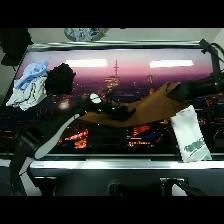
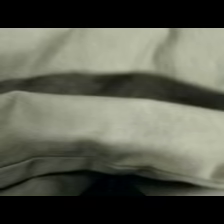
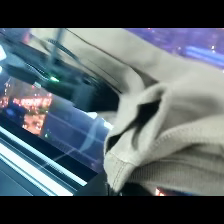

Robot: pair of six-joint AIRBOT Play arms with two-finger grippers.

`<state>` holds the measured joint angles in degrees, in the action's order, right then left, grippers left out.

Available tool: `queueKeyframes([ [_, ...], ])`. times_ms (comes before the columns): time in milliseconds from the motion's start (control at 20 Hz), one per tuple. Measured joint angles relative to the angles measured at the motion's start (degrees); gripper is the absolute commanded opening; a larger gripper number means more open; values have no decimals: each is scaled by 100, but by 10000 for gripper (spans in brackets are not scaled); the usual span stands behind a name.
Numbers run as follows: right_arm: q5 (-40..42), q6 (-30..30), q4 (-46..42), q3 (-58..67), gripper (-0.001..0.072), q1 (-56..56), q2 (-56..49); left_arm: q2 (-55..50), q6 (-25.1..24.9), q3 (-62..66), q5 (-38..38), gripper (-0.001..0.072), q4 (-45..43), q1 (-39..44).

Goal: Fold the shirts.

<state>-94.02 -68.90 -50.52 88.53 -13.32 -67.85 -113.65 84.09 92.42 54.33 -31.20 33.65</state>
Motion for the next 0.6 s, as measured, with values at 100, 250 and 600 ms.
queueKeyframes([
  [100, 7, -57, 11, 0, 30, -4, 87, -109, -22, 26, -116, 23, 367, 168],
  [250, 111, -85, 52, 0, 30, 17, -17, -70, -308, 42, -109, 22, 570, 98],
  [600, 1167, -17, 763, 0, 30, 1226, -861, 1840, -439, 50, 428, 23, -1818, -1213],
])
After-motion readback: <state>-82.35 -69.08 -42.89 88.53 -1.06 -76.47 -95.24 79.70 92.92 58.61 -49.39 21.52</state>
